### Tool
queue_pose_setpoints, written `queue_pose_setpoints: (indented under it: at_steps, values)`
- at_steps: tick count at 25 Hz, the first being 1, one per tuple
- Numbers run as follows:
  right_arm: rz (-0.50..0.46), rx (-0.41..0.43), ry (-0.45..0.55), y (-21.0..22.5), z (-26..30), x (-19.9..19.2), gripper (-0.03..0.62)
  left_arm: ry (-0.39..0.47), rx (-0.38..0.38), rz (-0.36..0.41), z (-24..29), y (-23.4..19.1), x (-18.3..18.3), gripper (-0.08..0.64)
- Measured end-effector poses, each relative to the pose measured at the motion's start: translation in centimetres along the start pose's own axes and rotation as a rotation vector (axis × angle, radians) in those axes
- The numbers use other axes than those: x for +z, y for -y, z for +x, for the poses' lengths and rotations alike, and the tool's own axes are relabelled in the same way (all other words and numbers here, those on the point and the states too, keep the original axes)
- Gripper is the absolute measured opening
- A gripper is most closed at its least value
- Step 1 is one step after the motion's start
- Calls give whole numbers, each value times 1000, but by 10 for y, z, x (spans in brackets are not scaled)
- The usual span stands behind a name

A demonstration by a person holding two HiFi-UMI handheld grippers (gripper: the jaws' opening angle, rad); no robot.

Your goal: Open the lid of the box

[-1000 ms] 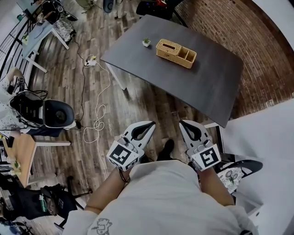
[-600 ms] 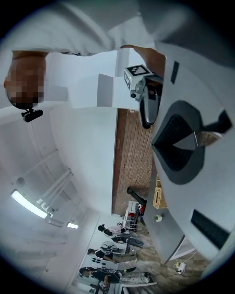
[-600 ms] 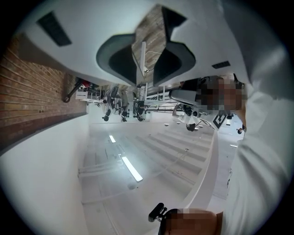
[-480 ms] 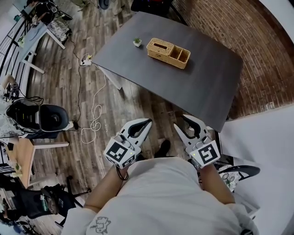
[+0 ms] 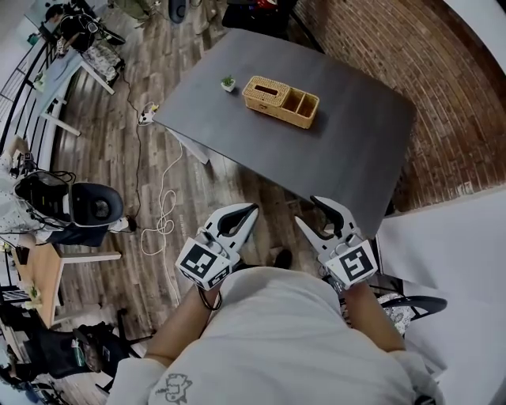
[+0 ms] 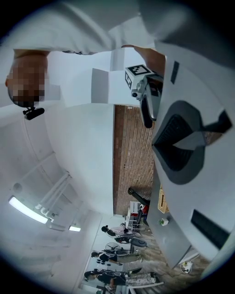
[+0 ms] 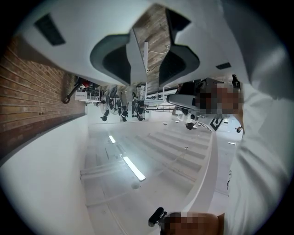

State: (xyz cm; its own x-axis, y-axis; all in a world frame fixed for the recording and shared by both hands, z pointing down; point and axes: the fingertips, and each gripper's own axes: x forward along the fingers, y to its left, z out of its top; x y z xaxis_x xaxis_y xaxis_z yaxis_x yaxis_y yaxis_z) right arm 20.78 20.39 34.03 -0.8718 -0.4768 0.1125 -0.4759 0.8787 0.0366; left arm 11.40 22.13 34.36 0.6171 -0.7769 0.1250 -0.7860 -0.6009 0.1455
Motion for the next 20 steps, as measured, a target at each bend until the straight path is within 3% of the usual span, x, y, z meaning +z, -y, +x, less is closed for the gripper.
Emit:
queue_pose_setpoints:
  at_steps: [11, 20]
  values:
    - [-10, 21, -4, 13, 21, 0, 201, 17, -31, 13, 27, -11, 12, 11]
    - [-5, -2, -44, 29, 71, -1, 201, 21, -64, -12, 38, -64, 16, 11]
